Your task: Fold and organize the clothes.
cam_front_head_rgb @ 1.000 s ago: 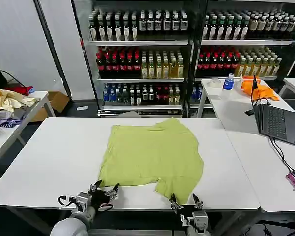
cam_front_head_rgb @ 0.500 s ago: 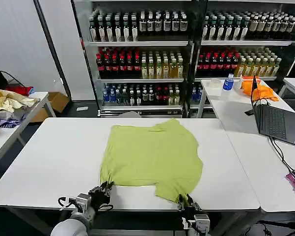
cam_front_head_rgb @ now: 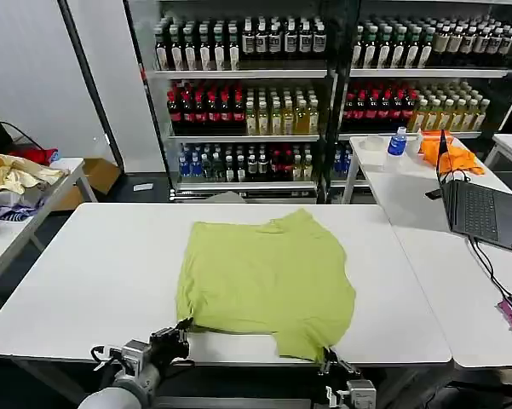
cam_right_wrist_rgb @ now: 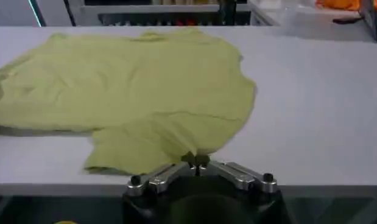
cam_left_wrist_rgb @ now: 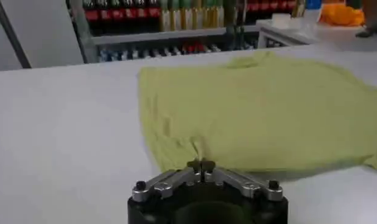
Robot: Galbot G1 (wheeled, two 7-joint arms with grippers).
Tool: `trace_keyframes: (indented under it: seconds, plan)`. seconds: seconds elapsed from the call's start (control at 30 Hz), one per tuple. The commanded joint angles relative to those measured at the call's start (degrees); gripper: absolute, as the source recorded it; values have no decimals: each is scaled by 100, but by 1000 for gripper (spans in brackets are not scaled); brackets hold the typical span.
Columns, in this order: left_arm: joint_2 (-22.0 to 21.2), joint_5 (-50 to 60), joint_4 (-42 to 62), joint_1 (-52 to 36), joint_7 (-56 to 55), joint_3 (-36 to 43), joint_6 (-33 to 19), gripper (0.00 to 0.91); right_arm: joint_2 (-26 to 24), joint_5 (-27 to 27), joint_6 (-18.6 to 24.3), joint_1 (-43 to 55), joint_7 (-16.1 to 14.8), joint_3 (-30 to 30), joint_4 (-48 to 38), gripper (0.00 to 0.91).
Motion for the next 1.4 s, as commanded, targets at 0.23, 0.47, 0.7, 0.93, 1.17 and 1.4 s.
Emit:
trace_keyframes:
  seconds: [0.23,0.47,0.7,0.93,1.17,1.4]
  plan:
    - [173,-12,-577,246,69,-176,-33,10,-144,-203,142,1,-281,417,547,0]
    - [456,287,-33,-203,247,17,-123,20,-450,-298,123,421,-492,405,79,0]
    - [817,817,491,-806,535,373,-144,20,-723,-249,-19,1021,-623,363,-297,0]
    - [955,1267,781,-1270,702,797,-222,20,-845,-122,-172,1606,-660,313,-674,0]
    - [924,1259,1155,-1738,717,1148,-224,20,-942,11,-242,2112,-682,221,-1086,0]
    - [794,1101,1497,-2044,654,1282,-230,20,-866,2,-226,2498,-685,101,-1457,0]
